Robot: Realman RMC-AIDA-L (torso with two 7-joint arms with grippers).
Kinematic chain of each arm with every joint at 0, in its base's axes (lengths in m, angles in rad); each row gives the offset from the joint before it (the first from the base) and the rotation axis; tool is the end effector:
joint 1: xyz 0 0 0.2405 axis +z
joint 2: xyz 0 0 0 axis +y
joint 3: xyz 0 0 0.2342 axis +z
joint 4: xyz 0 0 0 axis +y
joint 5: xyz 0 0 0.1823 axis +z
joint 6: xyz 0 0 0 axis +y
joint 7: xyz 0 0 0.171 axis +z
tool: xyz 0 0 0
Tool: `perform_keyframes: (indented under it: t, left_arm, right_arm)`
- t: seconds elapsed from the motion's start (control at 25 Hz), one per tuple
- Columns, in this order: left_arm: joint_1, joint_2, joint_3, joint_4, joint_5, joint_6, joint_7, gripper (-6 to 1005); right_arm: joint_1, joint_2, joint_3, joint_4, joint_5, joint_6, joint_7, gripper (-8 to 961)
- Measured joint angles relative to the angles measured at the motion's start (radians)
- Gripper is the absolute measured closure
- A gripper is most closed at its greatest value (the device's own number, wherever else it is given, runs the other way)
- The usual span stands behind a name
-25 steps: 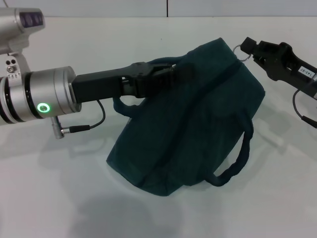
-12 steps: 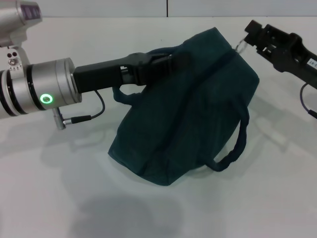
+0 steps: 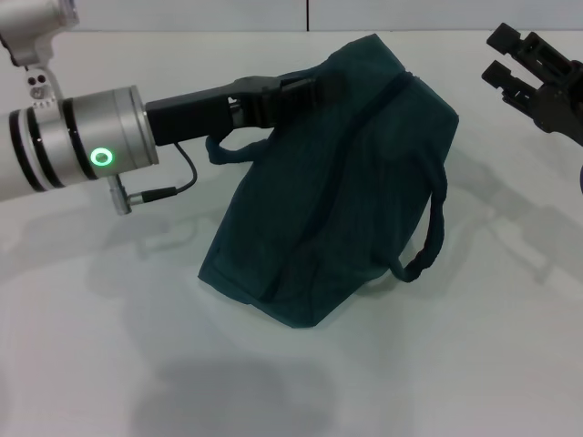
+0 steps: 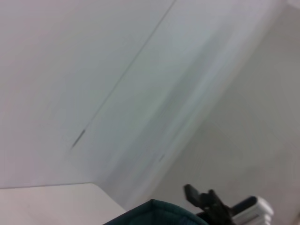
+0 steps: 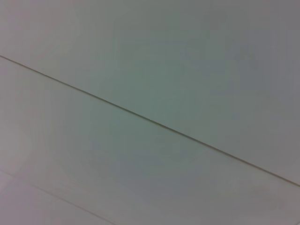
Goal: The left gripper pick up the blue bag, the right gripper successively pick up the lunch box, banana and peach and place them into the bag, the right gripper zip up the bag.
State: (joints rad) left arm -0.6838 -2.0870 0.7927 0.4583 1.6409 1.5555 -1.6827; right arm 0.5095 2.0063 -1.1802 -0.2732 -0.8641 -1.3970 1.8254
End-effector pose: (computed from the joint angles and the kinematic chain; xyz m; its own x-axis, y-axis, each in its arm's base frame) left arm -0.1383 0.3324 -0.0218 0.4471 0.5595 0.6979 0.5883 -0.7717 0.2417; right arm 0.2056 0.3428 0.0168 -0.1535 -0.5899 -0.7927 -0.7814 -0.4186 0.4628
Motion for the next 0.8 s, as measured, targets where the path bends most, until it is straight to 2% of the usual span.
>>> perform_keyframes:
  t: [0.16,0.4,0.72,0.8]
  left_arm:
    - [-0.019,-0.001,0.002,-0.01,0.0,-0.03,-0.009,944]
    - [-0.029,-0.003,0.002,-0.038,-0.033,-0.112,-0.005,945]
    - [-0.032,-0.002,0.004,-0.05,-0.074,-0.142,0.014,945]
    - [-0.03,-0.002,0.004,-0.05,-0.093,-0.143,0.018,890]
  right_arm:
    - [-0.009,0.0,0.001,0.0,0.001,-0.006,-0.003,137]
    - [-0.02,0.0,0.011,0.001,0.001,-0.018,-0.015,137]
    - [-0.025,0.0,0.011,0.0,0.001,-0.029,-0.022,136]
    - [-0.025,0.0,0.011,0.0,0.001,-0.035,-0.025,136]
